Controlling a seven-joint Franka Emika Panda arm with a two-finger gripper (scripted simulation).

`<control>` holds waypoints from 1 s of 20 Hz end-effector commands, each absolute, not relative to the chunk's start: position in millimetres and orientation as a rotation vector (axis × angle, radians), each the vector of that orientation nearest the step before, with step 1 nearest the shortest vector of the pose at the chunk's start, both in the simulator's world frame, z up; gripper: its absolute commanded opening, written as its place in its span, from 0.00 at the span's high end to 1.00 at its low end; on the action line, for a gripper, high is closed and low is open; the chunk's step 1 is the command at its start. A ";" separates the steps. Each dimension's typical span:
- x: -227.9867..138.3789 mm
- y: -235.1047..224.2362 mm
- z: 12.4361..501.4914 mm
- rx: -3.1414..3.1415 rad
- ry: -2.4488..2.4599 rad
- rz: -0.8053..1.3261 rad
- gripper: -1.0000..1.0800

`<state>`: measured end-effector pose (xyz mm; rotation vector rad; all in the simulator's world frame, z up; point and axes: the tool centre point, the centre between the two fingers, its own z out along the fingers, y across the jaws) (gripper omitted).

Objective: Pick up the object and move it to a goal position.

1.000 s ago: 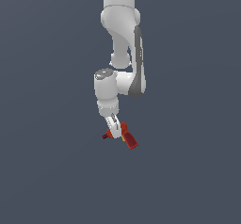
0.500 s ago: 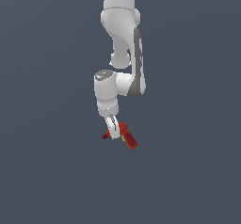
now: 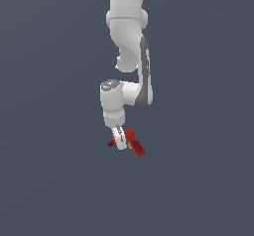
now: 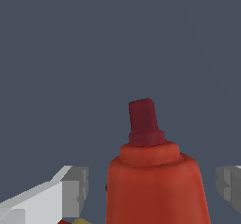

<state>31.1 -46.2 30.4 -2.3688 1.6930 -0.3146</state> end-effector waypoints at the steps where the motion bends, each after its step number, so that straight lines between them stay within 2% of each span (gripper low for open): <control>1: 31.8 -46.1 29.3 -2.368 1.693 -0.316 1.00; 20: 26.8 -43.9 47.7 -2.366 1.692 -0.317 1.00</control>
